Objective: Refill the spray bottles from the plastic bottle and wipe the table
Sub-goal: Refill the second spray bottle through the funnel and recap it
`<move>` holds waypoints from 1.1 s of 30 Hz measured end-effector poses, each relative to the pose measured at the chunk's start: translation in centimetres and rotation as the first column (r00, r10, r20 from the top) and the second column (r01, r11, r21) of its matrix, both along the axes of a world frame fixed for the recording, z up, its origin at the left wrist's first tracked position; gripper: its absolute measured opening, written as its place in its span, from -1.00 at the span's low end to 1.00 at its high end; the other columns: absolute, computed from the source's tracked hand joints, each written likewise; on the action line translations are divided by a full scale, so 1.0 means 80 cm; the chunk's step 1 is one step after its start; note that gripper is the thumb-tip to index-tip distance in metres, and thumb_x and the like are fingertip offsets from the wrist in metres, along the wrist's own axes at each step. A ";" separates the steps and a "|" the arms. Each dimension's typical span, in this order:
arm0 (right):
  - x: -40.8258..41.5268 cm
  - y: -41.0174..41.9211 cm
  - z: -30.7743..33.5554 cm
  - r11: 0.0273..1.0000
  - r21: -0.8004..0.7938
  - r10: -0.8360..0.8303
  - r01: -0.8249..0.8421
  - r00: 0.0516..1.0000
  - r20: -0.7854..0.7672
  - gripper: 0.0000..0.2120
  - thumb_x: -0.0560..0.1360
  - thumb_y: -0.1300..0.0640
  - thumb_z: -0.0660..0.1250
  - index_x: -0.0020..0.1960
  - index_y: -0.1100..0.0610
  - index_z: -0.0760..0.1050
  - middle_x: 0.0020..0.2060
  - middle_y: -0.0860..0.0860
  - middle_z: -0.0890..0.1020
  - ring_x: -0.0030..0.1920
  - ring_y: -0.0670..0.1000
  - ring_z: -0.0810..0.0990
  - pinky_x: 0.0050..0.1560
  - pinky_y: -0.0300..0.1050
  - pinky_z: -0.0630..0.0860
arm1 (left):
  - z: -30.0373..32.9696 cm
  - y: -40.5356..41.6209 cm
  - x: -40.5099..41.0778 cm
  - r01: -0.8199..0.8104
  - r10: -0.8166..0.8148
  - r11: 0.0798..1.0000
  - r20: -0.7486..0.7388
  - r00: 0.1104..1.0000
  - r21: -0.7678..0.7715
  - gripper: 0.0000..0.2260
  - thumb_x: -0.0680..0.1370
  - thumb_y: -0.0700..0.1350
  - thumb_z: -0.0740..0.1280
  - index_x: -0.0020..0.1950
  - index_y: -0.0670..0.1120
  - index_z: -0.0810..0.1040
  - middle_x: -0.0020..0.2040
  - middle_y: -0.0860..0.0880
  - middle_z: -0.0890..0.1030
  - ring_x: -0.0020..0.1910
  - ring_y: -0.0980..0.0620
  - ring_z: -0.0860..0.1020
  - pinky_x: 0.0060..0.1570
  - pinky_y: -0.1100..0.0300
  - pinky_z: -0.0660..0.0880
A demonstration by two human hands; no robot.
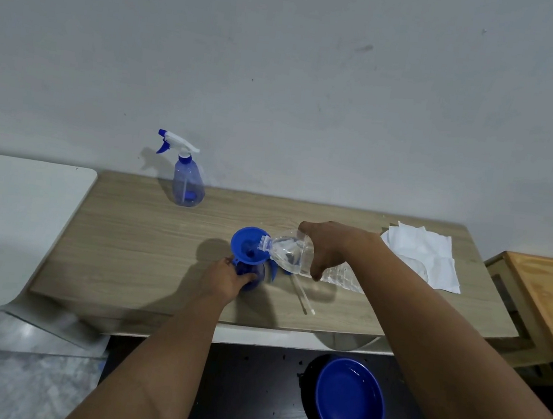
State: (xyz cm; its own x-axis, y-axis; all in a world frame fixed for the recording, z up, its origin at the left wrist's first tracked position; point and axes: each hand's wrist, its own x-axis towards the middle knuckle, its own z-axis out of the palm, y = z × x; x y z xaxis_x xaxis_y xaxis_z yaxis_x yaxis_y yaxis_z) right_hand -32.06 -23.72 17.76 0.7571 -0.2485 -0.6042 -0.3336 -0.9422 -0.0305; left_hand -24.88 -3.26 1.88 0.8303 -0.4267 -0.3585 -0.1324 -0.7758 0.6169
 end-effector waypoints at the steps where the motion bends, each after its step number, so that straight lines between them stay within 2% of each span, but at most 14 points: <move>1: -0.001 0.000 0.000 1.000 0.009 -0.005 0.005 1.000 0.006 -0.09 0.28 0.04 0.67 0.50 -0.05 0.27 0.07 -0.08 0.49 0.12 0.08 0.51 0.20 0.17 0.59 | -0.001 0.000 0.000 -0.014 0.014 1.000 -0.010 1.000 -0.019 -0.58 0.48 0.13 0.45 0.18 -0.12 0.54 0.03 -0.02 0.59 -0.11 0.05 0.47 -0.13 0.22 0.29; 3: -0.004 -0.002 -0.003 0.999 0.034 -0.014 0.013 0.999 0.033 -0.10 0.29 0.05 0.67 0.49 -0.04 0.28 0.03 -0.08 0.50 0.10 0.08 0.51 0.15 0.11 0.59 | -0.003 -0.001 0.001 -0.050 0.047 0.996 -0.042 0.998 -0.067 -0.59 0.45 0.10 0.49 0.14 -0.13 0.55 -0.01 0.00 0.58 -0.12 0.05 0.47 -0.13 0.21 0.32; 6: -0.011 -0.006 -0.013 0.994 0.103 -0.043 0.032 0.994 0.101 -0.09 0.28 0.04 0.69 0.48 -0.03 0.28 -0.14 -0.13 0.49 0.05 0.07 0.53 0.00 -0.01 0.51 | -0.004 -0.001 0.002 -0.062 0.056 0.994 -0.069 0.996 -0.089 -0.58 0.41 0.10 0.53 0.13 -0.11 0.56 0.01 -0.02 0.62 -0.13 0.04 0.52 -0.12 0.18 0.39; 8: -0.016 -0.010 -0.023 0.986 0.159 -0.075 0.051 0.986 0.150 -0.08 0.26 0.02 0.70 0.47 -0.05 0.29 -0.18 -0.14 0.52 0.02 0.07 0.57 -0.01 -0.02 0.52 | -0.004 -0.001 0.003 -0.066 0.059 0.994 -0.081 0.995 -0.092 -0.60 0.41 0.10 0.53 0.10 -0.10 0.54 -0.03 -0.01 0.61 -0.14 0.03 0.53 -0.12 0.18 0.40; 11: -0.021 -0.017 -0.035 0.970 0.235 -0.115 0.060 0.968 0.225 -0.06 0.23 -0.02 0.72 0.47 -0.06 0.29 -0.03 -0.04 0.62 0.05 0.09 0.60 0.06 -0.01 0.56 | -0.003 0.000 0.003 -0.078 0.071 0.994 -0.091 0.993 -0.078 -0.63 0.42 0.10 0.52 0.01 -0.06 0.46 -0.15 0.04 0.52 -0.20 0.05 0.49 -0.17 0.22 0.34; 14: -0.026 -0.026 -0.045 0.921 0.371 -0.237 0.116 0.924 0.299 -0.10 0.23 0.00 0.74 0.43 -0.07 0.33 0.08 0.05 0.64 0.07 0.09 0.64 0.15 -0.01 0.57 | -0.006 0.000 0.004 -0.071 0.063 0.993 -0.090 0.994 -0.090 -0.64 0.41 0.11 0.53 0.01 -0.06 0.50 -0.15 0.02 0.57 -0.21 0.06 0.52 -0.19 0.21 0.38; 19: -0.027 -0.049 -0.056 0.823 0.524 -0.484 0.219 0.754 0.445 -0.13 0.20 0.01 0.76 0.35 -0.10 0.35 0.07 0.07 0.66 0.05 0.07 0.67 0.19 0.02 0.60 | -0.007 0.000 0.006 -0.062 0.052 0.991 -0.088 0.995 -0.122 -0.66 0.41 0.07 0.53 0.02 -0.06 0.51 -0.11 0.00 0.61 -0.17 0.04 0.57 -0.17 0.19 0.47; 22: -0.014 -0.067 -0.052 0.770 0.585 -0.593 0.254 0.623 0.510 -0.12 0.19 -0.02 0.76 0.35 -0.11 0.34 0.11 0.08 0.65 0.11 0.10 0.68 0.19 -0.01 0.59 | -0.003 0.000 0.008 -0.033 0.028 0.997 -0.065 0.997 -0.069 -0.66 0.43 0.10 0.51 0.00 -0.08 0.51 -0.17 0.03 0.56 -0.27 0.12 0.50 -0.32 0.30 0.35; 25: 0.005 -0.080 -0.047 0.720 0.644 -0.670 0.258 0.499 0.549 -0.10 0.22 -0.03 0.75 0.41 -0.06 0.33 0.15 0.07 0.62 0.16 0.09 0.64 0.25 0.02 0.57 | -0.006 0.000 0.011 -0.017 0.013 0.998 -0.056 0.998 -0.060 -0.65 0.42 0.14 0.51 -0.02 -0.06 0.50 -0.16 0.02 0.59 -0.28 0.12 0.50 -0.29 0.26 0.41; 28: 0.026 -0.084 -0.050 0.683 0.684 -0.717 0.255 0.409 0.564 -0.12 0.24 -0.02 0.74 0.42 -0.03 0.34 0.17 0.02 0.62 0.18 0.08 0.61 0.23 -0.01 0.56 | -0.003 0.002 0.010 -0.004 0.001 0.998 -0.061 0.998 -0.058 -0.64 0.47 0.09 0.48 0.10 -0.11 0.53 -0.19 0.07 0.51 -0.27 0.15 0.44 -0.36 0.43 0.24; 33: 0.053 -0.079 -0.073 0.616 0.744 -0.785 0.259 0.281 0.552 -0.14 0.27 -0.01 0.73 0.42 -0.05 0.33 0.20 0.04 0.59 0.22 0.07 0.59 0.25 0.00 0.54 | -0.004 0.003 0.010 -0.008 0.007 0.999 -0.027 1.000 -0.034 -0.60 0.48 0.14 0.45 0.17 -0.09 0.52 -0.14 0.06 0.51 -0.21 0.11 0.44 -0.38 0.43 0.20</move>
